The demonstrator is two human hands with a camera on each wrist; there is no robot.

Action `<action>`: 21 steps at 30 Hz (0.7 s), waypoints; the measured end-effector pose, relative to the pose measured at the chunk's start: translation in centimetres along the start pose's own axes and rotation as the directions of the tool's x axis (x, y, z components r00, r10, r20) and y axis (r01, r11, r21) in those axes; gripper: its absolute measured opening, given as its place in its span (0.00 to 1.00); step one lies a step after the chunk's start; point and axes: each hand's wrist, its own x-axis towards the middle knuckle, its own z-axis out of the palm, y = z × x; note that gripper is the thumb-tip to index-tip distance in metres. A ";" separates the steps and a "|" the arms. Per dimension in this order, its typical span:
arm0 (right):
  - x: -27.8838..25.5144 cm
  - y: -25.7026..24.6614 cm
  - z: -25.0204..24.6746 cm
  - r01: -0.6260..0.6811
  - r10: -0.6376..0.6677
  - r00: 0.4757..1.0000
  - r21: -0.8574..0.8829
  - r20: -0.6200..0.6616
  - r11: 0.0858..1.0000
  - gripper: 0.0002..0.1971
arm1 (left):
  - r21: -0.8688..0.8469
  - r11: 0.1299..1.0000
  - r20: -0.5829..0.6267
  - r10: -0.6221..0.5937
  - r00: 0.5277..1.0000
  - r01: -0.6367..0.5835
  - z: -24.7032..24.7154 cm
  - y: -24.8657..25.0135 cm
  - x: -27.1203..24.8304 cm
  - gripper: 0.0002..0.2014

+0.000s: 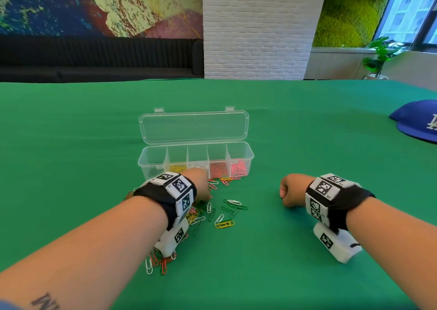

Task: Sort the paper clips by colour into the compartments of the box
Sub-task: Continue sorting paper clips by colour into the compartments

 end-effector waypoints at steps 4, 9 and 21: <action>-0.2 -0.6 -0.2 0.002 -0.002 0.999 -0.012 -0.034 1.000 0.06 | -0.049 0.999 0.025 0.008 1.000 -0.007 0.4 -0.9 -1.0 0.12; 0.0 -1.9 -0.6 0.050 -0.039 0.993 0.099 -0.108 0.994 0.10 | -0.187 0.982 -0.045 0.028 0.999 -0.036 0.2 -2.7 -2.9 0.13; 1.0 -6.8 -1.1 0.232 -0.220 0.966 0.087 -0.134 0.969 0.20 | -0.381 0.924 -0.007 0.045 0.999 -0.044 -1.6 -6.5 -6.7 0.14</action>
